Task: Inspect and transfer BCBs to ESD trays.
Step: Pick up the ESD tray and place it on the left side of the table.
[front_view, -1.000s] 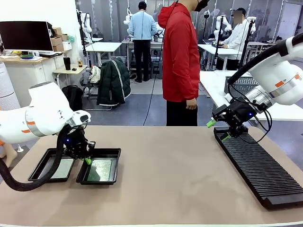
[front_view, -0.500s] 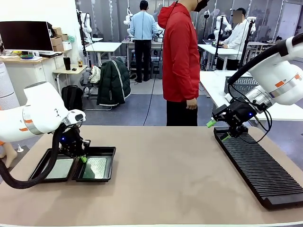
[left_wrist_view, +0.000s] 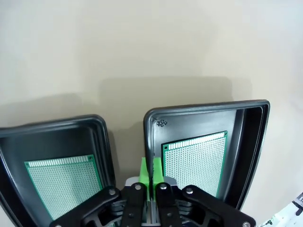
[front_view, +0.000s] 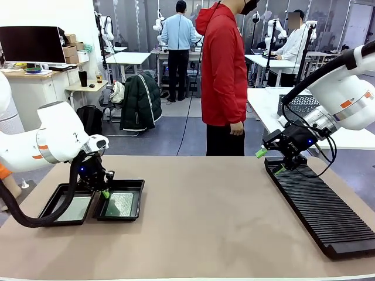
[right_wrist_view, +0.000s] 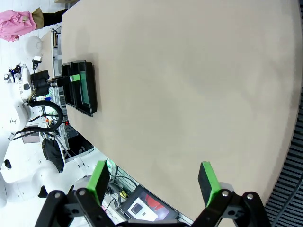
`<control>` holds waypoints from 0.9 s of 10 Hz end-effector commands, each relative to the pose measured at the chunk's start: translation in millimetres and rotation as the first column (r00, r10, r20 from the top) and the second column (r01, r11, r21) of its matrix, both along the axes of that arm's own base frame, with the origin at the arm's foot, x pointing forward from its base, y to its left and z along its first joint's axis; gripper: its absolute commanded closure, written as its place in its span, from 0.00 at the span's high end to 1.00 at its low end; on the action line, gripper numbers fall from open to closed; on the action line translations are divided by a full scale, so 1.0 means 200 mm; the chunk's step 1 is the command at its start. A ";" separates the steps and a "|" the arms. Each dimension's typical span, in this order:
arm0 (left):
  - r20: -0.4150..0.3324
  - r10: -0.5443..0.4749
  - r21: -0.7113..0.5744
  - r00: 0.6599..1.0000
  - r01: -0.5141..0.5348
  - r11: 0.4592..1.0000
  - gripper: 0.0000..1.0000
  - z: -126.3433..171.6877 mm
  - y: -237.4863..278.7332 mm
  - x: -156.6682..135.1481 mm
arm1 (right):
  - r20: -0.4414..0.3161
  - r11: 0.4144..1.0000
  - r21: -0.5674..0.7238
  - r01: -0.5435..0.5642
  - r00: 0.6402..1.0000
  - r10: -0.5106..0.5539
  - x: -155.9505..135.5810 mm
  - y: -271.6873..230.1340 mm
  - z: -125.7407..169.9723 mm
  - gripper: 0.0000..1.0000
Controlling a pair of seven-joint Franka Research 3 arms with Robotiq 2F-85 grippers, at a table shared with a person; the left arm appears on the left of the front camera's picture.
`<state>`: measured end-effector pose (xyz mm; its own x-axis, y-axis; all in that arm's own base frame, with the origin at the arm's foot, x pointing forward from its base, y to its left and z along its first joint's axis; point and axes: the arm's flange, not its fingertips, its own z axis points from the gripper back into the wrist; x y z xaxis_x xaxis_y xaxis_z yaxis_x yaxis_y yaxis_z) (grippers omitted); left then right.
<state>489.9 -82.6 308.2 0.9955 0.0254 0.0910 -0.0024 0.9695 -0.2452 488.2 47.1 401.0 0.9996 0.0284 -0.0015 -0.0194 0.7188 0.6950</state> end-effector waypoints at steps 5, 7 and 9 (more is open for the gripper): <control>-0.008 -0.006 0.000 1.000 0.006 1.000 0.03 -0.02 -0.02 0.02 | -0.009 1.000 -0.017 0.012 1.000 -0.012 -0.01 0.01 0.01 1.00; -0.008 -0.006 0.000 1.000 0.006 1.000 0.03 -0.02 -0.02 0.02 | -0.009 1.000 -0.017 0.012 1.000 -0.012 -0.01 0.01 0.01 1.00; -0.012 -0.013 0.000 1.000 0.013 1.000 0.03 -0.02 -0.03 0.02 | -0.009 1.000 -0.017 0.012 1.000 -0.012 -0.01 0.01 0.01 1.00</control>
<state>494.7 -89.1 304.9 0.9968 0.0114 0.0791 0.0084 0.9693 -0.2457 488.2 47.1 401.1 0.9996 0.0284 -0.0015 -0.0194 0.7188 0.6950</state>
